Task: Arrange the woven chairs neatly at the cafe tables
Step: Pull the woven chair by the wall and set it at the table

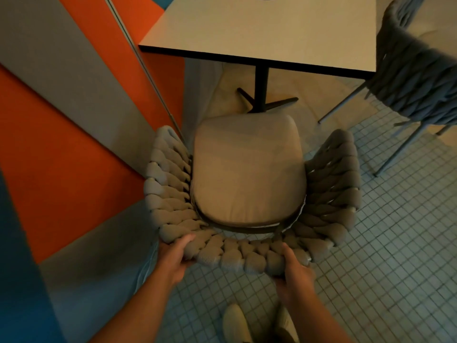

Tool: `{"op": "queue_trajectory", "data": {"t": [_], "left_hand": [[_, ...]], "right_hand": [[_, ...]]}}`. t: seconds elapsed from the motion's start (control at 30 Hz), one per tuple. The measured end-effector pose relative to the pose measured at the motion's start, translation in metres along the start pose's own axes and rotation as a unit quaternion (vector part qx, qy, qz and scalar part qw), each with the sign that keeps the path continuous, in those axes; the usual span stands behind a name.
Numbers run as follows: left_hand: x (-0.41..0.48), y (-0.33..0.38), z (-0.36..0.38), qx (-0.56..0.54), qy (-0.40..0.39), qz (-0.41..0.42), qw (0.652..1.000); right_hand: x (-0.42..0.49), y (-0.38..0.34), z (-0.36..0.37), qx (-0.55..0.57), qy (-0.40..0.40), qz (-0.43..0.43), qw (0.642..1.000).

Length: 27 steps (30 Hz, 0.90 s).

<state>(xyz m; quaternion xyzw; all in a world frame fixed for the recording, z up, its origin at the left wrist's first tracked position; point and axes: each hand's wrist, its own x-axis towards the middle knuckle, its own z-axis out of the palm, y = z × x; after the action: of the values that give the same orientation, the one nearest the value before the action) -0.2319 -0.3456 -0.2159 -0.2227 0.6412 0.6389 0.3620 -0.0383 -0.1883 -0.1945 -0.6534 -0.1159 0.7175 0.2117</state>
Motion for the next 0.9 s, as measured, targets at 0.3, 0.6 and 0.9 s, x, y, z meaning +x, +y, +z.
{"op": "queue_trajectory", "data": {"t": [0.3, 0.6, 0.9], "left_hand": [[-0.010, 0.002, 0.010, -0.022, 0.019, -0.026, 0.999], [0.003, 0.001, 0.007, -0.018, 0.042, -0.033, 0.998], [0.033, 0.043, -0.017, 0.043, 0.049, -0.033, 0.997]], "right_hand": [[0.021, -0.033, -0.007, 0.018, 0.051, -0.018, 0.998], [0.020, -0.033, 0.002, -0.005, 0.106, -0.030, 0.994], [0.003, 0.001, 0.036, 0.012, 0.122, -0.046, 0.991]]}}
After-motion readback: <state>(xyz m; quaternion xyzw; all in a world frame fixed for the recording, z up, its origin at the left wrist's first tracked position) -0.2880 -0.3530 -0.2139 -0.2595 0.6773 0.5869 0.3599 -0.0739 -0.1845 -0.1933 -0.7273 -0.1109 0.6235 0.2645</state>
